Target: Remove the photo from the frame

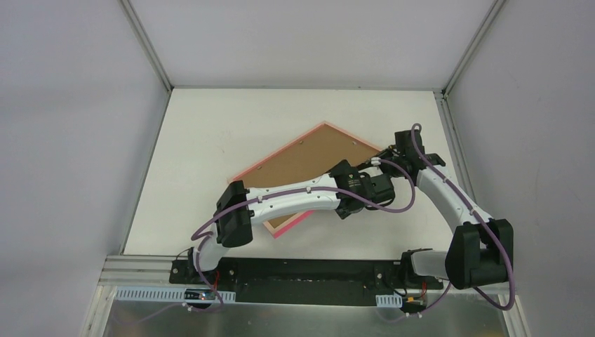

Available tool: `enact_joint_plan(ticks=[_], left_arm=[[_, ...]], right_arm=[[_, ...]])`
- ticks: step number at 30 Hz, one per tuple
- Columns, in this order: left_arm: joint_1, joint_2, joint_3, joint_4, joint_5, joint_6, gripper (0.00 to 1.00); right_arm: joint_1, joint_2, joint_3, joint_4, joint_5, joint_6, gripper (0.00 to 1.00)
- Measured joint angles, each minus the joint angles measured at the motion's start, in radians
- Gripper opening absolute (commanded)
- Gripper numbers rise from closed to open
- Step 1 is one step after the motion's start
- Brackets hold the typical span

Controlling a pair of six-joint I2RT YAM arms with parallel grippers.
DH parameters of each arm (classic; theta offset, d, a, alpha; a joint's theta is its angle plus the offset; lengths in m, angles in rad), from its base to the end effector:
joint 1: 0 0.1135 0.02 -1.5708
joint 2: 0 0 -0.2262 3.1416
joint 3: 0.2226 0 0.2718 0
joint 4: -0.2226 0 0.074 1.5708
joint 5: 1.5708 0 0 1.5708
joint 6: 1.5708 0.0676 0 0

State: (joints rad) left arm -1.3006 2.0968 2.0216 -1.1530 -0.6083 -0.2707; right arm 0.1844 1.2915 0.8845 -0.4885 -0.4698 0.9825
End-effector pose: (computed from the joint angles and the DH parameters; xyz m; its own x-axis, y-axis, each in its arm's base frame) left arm 0.1563 -0.4194 0.2271 -0.4400 0.7666 -0.4676 0.6455 0.6321 0.4288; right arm 0.2979 0.0867 0.1763 -0.7932 0.6066 -0.0530 0.3932 0.5767 0.7161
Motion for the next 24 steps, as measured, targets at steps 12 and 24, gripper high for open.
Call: enact_joint_plan(ticks=[12,24], left_arm=[[0.0,0.011,0.0,-0.003,-0.132,0.099,0.6],[-0.001,0.011,-0.071,0.043,-0.149,0.175,0.14]], right_arm=[[0.023,0.0,0.019,-0.023,0.022,0.086,0.0],[0.043,-0.002,0.081,-0.1,0.082,0.117,0.0]])
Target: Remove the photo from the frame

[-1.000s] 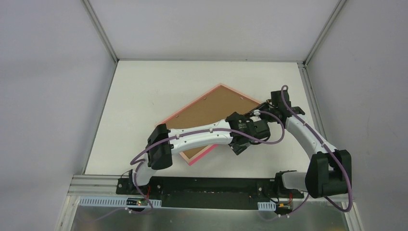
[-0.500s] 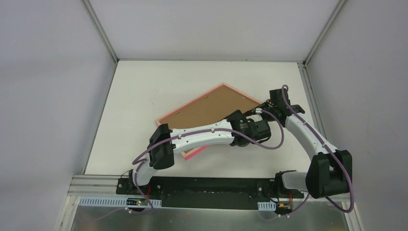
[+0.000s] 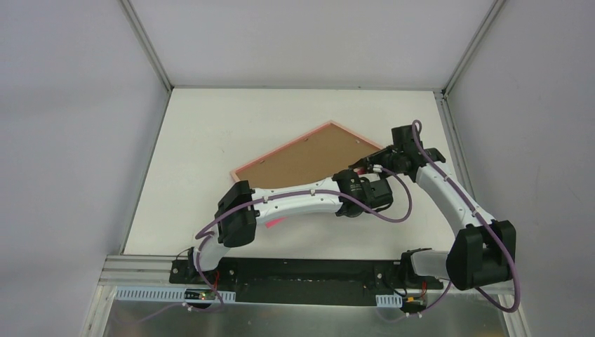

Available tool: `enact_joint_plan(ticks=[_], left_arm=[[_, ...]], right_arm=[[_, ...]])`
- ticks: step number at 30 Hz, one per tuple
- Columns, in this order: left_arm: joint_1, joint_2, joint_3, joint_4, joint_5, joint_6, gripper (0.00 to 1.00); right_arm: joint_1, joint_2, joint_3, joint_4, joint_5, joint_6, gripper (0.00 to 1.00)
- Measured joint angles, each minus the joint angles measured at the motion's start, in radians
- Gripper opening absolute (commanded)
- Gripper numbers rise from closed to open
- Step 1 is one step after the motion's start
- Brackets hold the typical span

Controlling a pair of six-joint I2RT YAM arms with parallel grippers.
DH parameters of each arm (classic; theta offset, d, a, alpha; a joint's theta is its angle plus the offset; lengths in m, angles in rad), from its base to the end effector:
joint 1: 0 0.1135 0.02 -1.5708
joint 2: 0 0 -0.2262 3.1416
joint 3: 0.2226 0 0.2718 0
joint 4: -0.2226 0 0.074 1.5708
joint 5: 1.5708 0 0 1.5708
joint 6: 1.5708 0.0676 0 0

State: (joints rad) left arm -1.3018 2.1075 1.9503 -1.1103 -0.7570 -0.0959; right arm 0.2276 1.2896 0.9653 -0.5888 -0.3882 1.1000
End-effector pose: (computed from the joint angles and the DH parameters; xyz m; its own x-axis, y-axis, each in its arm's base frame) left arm 0.1627 -0.4154 0.2081 -0.3143 0.8784 -0.3601 0.6190 0.4772 0.6238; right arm 0.2973 0.0951 0.1951 -0.7367 0.6761 -0.0103 0.4901 0.5445 0.6807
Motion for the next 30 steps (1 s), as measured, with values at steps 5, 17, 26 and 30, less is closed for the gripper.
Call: enact_joint_plan(ticks=[5,17,26,30], left_arm=[[-0.002,0.0,-0.003,-0.004,-0.064,0.031,0.0],[0.0,-0.021,-0.003,-0.015,-0.093,0.03,0.0],[0.087,-0.099,0.067,-0.107,-0.131,0.047,0.0],[0.142,-0.137,0.142,-0.135,-0.097,0.066,0.0]], right_arm=[[0.016,0.0,0.028,-0.019,0.015,0.013,0.1],[0.024,0.028,0.333,-0.269,0.119,-0.172,0.93],[-0.061,0.013,0.708,-0.44,0.194,-0.397,0.91],[-0.152,-0.01,0.753,-0.495,0.198,-0.453,0.9]])
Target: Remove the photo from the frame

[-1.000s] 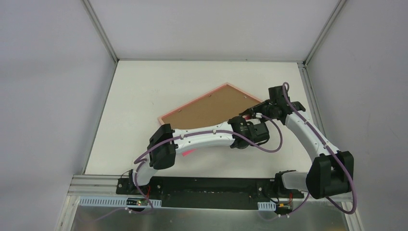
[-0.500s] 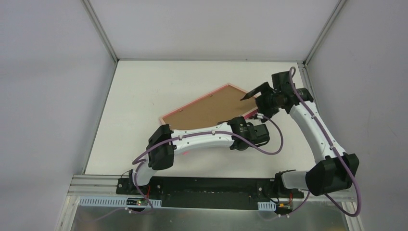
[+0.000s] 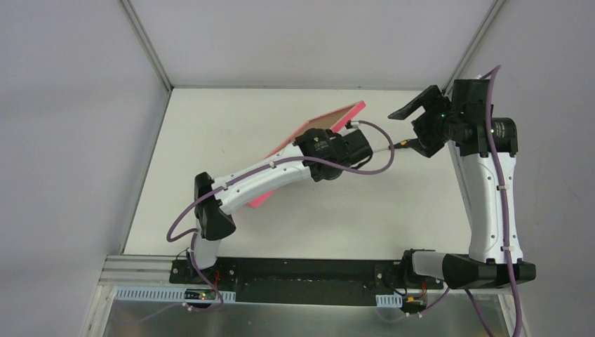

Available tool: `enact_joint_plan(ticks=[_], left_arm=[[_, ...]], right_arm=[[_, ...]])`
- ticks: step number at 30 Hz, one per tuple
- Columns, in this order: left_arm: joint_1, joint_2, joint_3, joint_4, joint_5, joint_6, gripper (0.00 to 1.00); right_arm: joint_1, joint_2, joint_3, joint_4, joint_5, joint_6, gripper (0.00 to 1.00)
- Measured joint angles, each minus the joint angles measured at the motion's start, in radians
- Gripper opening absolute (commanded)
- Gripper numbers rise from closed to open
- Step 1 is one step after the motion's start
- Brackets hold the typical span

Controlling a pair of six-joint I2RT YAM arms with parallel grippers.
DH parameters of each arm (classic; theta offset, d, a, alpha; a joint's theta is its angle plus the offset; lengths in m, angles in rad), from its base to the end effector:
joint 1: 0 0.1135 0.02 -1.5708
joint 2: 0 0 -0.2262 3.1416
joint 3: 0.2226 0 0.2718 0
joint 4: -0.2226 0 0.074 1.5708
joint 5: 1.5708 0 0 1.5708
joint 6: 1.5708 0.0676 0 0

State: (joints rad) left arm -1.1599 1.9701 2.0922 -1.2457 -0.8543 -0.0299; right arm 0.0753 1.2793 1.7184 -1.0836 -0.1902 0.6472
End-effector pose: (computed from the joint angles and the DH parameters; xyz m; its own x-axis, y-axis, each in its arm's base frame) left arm 0.2125 -0.3601 0.3070 -0.3741 0.8095 -0.4526 0.4609 0.5857 0.6667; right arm 0.2799 0.0339 0.4128 -0.6133 0.5475 -0.5693 0.1821 0.7993 0.5726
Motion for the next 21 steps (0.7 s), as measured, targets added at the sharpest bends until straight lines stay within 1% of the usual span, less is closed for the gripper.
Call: enact_joint_plan(ticks=[4,7,13,18,20,21], left_arm=[[0.067,-0.042,0.064,-0.031,0.08,0.001,0.0],[0.137,-0.072,0.102,-0.047,0.149,0.006,0.0],[0.33,-0.101,0.203,-0.089,0.278,0.003,0.0],[0.511,-0.101,0.285,-0.097,0.385,-0.038,0.0],[0.577,-0.105,0.296,-0.096,0.425,-0.066,0.0],[0.616,-0.107,0.298,-0.095,0.441,-0.083,0.0]], right_arm=[[-0.037,-0.011,-0.01,-0.044,-0.002,-0.037,0.88],[-0.037,-0.021,-0.061,-0.051,-0.02,-0.046,0.89],[-0.027,-0.019,-0.164,-0.058,-0.063,-0.046,0.9],[0.039,0.016,-0.175,-0.059,-0.072,-0.045,0.9],[0.073,0.037,-0.175,-0.059,-0.076,-0.045,0.92],[0.086,0.046,-0.175,-0.059,-0.076,-0.043,0.95]])
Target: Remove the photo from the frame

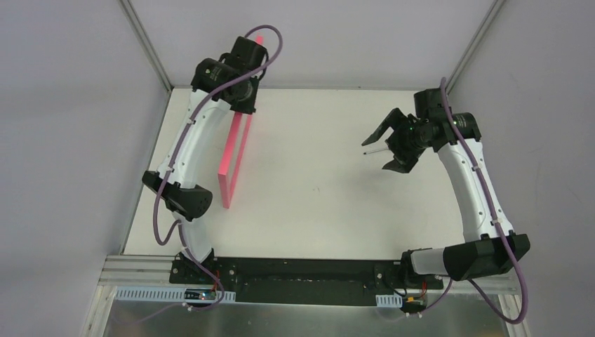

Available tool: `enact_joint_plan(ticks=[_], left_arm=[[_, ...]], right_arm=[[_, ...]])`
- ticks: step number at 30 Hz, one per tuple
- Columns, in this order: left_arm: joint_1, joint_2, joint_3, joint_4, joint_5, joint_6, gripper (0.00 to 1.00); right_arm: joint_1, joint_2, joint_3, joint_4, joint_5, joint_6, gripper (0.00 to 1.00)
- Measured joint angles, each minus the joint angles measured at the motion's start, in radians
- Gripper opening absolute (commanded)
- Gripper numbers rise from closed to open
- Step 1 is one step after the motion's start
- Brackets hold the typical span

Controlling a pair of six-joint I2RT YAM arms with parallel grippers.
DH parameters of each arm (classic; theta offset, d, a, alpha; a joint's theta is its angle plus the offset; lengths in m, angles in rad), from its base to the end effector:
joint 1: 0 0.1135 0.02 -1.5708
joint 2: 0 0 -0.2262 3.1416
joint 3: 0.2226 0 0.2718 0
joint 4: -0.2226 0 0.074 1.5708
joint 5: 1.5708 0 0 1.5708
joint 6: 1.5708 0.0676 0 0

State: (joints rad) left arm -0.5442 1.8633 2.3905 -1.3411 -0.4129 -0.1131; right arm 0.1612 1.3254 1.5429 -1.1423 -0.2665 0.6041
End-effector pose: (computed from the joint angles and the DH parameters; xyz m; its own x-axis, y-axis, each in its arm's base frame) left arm 0.3370 -0.1722 0.4165 -0.6449 0.2694 -0.7152 0.1668 0.9629 0.2123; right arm 0.2881 0.0649 0.3376 -0.8255 0.4209 -0.3760 0.1915 0.8355 0.5150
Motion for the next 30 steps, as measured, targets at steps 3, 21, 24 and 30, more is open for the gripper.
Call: enact_joint_plan(ticks=[3,21,24,30], left_arm=[[0.104,-0.004,0.002,0.0,0.045,-0.057,0.0],[0.547,-0.04,-0.05,0.083,0.264,-0.368,0.0],[0.569,-0.045,-0.07,0.138,0.281,-0.413,0.0],[0.584,-0.108,-0.29,0.355,0.286,-0.501,0.0]], right_arm=[[0.041,0.037,0.0,0.0,0.0,0.006,0.96],[0.143,0.11,-0.007,0.005,0.018,0.035,0.97],[0.154,0.112,-0.016,0.011,0.019,0.04,0.96],[0.173,0.112,-0.061,0.034,0.024,0.058,0.96]])
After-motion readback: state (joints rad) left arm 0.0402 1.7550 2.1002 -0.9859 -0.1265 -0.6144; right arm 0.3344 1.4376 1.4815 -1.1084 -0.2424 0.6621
